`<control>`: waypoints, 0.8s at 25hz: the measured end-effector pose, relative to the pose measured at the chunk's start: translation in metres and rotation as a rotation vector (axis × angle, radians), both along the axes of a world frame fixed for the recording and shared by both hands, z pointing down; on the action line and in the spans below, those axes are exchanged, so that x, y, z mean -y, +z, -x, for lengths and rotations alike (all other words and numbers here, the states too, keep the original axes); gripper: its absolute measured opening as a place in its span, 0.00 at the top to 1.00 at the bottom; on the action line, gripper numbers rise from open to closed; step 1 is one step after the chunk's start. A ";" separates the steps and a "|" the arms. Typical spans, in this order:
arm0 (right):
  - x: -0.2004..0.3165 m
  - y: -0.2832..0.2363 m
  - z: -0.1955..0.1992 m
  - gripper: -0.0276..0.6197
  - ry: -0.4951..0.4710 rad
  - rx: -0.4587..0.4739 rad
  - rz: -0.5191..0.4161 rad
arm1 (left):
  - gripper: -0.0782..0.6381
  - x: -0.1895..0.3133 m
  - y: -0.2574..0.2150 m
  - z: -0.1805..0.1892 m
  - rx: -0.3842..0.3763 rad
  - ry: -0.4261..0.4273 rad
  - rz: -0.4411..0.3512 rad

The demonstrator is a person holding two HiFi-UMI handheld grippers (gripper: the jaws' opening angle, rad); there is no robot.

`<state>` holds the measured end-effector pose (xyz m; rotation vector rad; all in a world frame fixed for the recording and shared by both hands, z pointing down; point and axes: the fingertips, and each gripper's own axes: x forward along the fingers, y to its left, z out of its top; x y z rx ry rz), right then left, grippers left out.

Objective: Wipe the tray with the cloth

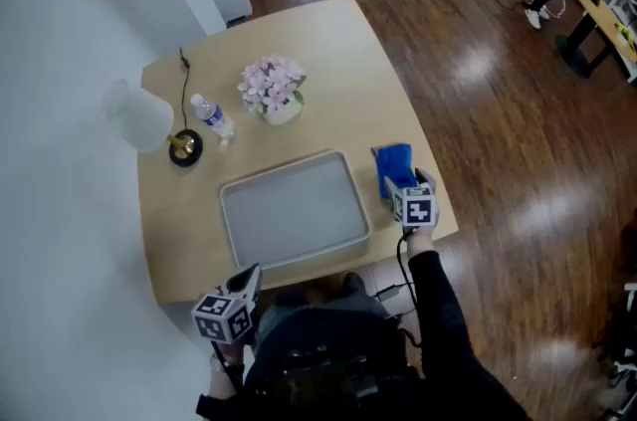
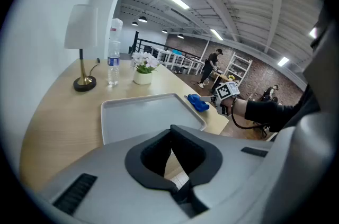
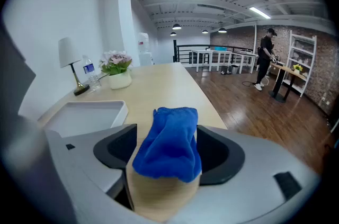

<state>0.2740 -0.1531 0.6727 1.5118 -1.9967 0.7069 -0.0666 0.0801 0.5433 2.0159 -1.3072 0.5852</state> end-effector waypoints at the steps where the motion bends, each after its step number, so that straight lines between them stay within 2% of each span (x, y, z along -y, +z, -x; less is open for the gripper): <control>1: 0.009 0.006 -0.004 0.40 0.000 -0.018 0.012 | 0.89 -0.001 0.001 0.003 0.000 -0.016 0.003; 6: 0.032 0.035 -0.011 0.40 -0.002 -0.082 0.092 | 0.89 -0.005 0.004 0.020 0.004 -0.080 0.019; 10: 0.033 0.052 -0.012 0.41 -0.004 -0.119 0.143 | 0.89 -0.005 0.008 0.028 0.011 -0.096 0.031; 13: 0.033 0.054 -0.014 0.58 0.003 -0.151 0.140 | 0.89 -0.004 0.010 0.031 0.011 -0.094 0.038; 16: 0.036 0.056 -0.009 0.70 -0.017 -0.146 0.139 | 0.89 0.000 0.012 0.035 0.008 -0.092 0.041; 20: 0.033 0.047 0.005 0.79 -0.049 -0.067 0.203 | 0.89 0.009 0.015 0.043 -0.006 -0.069 0.038</control>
